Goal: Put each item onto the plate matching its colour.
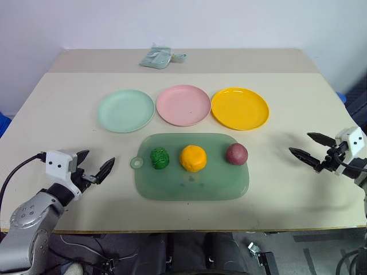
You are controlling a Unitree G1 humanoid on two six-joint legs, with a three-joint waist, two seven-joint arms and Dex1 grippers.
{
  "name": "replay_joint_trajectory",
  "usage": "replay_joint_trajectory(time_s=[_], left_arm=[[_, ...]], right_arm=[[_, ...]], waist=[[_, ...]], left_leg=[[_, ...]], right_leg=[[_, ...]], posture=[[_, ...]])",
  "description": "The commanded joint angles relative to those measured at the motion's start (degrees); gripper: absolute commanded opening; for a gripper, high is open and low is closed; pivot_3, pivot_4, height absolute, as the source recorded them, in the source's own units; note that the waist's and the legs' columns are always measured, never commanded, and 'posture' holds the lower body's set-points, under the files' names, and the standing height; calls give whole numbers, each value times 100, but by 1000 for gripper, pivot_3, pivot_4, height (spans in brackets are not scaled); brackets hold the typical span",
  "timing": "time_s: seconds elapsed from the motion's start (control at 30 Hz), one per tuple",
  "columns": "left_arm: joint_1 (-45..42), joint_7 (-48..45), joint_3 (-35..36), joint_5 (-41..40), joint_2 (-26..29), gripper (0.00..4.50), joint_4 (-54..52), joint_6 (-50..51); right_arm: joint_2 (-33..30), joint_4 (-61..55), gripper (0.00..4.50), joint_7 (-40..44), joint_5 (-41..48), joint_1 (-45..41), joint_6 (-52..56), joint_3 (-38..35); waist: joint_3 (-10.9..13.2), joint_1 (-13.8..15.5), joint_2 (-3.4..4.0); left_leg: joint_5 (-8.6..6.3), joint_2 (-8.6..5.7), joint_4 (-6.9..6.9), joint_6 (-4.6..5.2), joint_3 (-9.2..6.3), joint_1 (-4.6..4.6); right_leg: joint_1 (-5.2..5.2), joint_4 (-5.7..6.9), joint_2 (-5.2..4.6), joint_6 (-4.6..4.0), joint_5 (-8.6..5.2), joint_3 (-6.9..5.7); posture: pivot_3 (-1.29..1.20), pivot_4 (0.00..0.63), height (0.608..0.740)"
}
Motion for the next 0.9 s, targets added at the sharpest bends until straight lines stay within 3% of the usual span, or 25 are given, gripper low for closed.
replay_joint_trajectory(time_s=[0.03,0.33,0.57,0.9], left_arm=[[-77,-12,20,-60,25,4454,-98,-24],[-396,28,-295,-104,-135,4454,-140,40],[-745,-447,-444,-849,25,4454,-301,492],[-1744,-2048,-1620,-665,810,4454,327,415]], right_arm=[[8,-278,4500,-144,29,-61,-23,-44],[89,-704,4500,-445,30,-9,133,1],[402,-1666,4500,-923,111,515,373,-33],[225,-4749,4500,-1087,1408,1776,2084,-686]], waist=[[-1,-1,1],[-1,4,2],[-2,27,4],[-3,45,18]], left_leg=[[0,0,0,0,0,0],[0,-1,3,0,0,0],[1,-1,5,0,-1,1],[1,1,5,0,-3,2]], right_leg=[[0,0,0,0,0,0],[4,0,3,1,0,-1],[6,0,3,1,1,-1],[7,1,17,1,0,-1]], posture=[[0,150,740],[0,150,740],[0,150,740],[0,150,740]])
